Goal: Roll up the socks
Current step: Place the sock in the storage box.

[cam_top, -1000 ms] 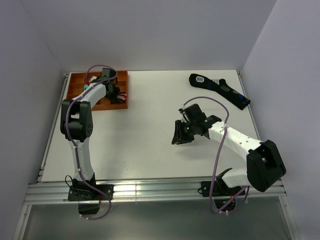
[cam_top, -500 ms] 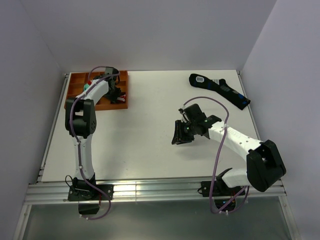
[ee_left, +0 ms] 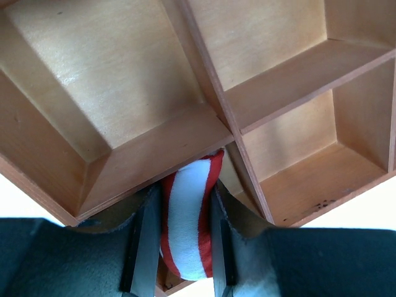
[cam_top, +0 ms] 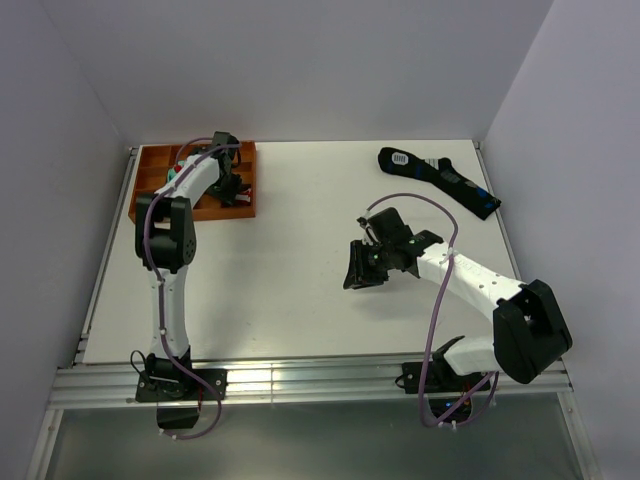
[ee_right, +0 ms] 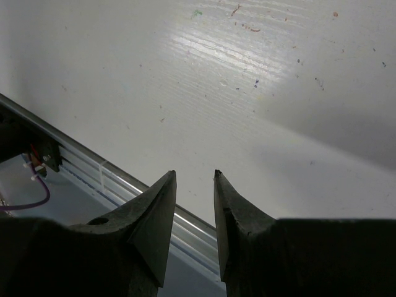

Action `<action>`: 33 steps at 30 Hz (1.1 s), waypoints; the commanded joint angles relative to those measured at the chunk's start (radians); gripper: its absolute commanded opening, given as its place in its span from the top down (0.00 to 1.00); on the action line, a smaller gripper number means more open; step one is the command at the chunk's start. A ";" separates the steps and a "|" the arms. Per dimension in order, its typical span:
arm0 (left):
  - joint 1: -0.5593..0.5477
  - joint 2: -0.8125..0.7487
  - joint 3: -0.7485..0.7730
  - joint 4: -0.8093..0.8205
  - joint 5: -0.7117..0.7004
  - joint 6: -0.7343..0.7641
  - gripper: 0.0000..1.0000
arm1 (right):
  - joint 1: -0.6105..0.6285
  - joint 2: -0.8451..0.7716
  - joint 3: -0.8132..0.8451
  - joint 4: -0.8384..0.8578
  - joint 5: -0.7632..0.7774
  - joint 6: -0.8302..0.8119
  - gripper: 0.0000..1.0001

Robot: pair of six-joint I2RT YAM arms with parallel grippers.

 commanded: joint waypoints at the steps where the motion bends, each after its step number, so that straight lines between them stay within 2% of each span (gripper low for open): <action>1: 0.025 0.064 -0.004 -0.191 -0.079 -0.104 1.00 | -0.007 0.003 -0.010 0.019 -0.002 -0.016 0.62; 4: 0.029 0.069 -0.002 -0.236 -0.068 -0.168 1.00 | -0.007 0.003 -0.012 0.019 -0.002 -0.014 0.62; 11: 0.040 0.092 0.015 -0.282 -0.082 -0.215 1.00 | -0.007 0.008 -0.016 0.019 -0.006 -0.014 0.62; 21: 0.045 0.096 0.025 -0.280 -0.090 -0.195 0.99 | -0.007 0.022 -0.018 0.021 -0.017 -0.016 0.62; 29: 0.046 0.070 0.048 -0.277 -0.101 -0.158 0.73 | -0.007 0.031 -0.003 0.022 -0.022 -0.019 0.62; 33: 0.049 0.053 0.034 -0.265 -0.104 -0.149 0.68 | -0.007 0.037 0.002 0.022 -0.025 -0.021 0.62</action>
